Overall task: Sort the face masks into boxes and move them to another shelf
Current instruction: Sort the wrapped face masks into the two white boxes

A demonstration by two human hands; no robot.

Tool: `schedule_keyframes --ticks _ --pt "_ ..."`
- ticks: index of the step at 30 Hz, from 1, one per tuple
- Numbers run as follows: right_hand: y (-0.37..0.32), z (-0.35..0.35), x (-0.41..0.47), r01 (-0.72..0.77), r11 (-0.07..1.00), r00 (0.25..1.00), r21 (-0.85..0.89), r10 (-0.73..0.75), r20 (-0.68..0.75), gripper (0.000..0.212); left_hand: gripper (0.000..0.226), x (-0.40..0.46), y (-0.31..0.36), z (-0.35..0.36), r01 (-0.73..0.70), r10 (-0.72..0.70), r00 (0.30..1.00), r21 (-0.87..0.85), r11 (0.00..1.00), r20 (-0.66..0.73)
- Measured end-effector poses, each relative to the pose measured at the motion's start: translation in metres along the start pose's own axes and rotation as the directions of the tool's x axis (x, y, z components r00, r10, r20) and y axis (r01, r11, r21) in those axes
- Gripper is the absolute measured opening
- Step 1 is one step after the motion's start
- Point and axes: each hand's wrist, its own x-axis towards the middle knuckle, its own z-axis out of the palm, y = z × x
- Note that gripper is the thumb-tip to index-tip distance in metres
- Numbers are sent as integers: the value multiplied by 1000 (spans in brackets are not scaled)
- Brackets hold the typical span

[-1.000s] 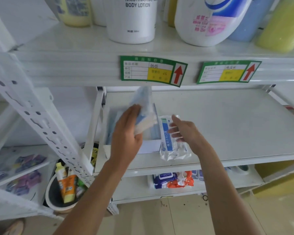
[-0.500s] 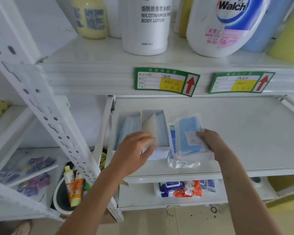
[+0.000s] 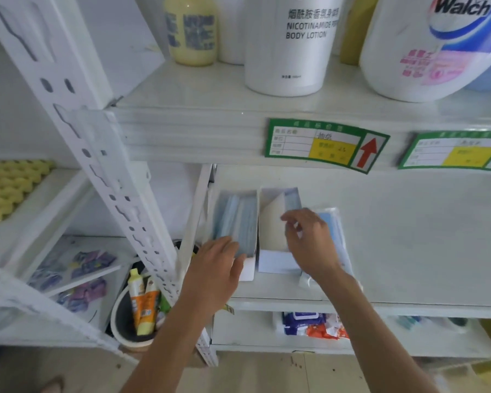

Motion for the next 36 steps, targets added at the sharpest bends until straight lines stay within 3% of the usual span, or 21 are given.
schedule_keyframes --ticks 4,6,9,17,21,24,28,31,36 --pt "-41 38 -4 129 979 922 -155 -61 383 36 17 0 -1 1 13 -18 997 -75 997 -75" --pt "-46 52 -9 169 954 896 -246 -45 441 41 20 -3 -4 1 45 -61 992 -148 988 -106" --pt "-42 57 -20 215 908 901 -360 -42 432 42 22 -13 -10 4 51 -72 986 -145 988 -148" --pt "-36 44 -34 255 860 897 -441 -40 440 44 13 -27 -5 6 -37 24 966 -43 998 -259" --pt "-43 43 -30 200 867 929 -457 -19 370 35 5 -19 -3 -4 29 -38 985 -53 998 -171" --pt "-50 48 -32 171 872 942 -460 -8 334 25 23 -7 -4 -12 137 -142 988 -84 987 -67" --pt "-55 54 -34 157 850 952 -503 5 306 20 37 2 -5 -12 136 -135 990 -19 991 29" --pt "-52 57 -34 133 861 958 -491 16 288 27 22 3 -4 -10 162 -162 987 -2 987 -12" --pt "-48 59 -37 107 885 967 -453 13 255 33 19 0 -7 -6 202 -207 977 -78 976 -54"
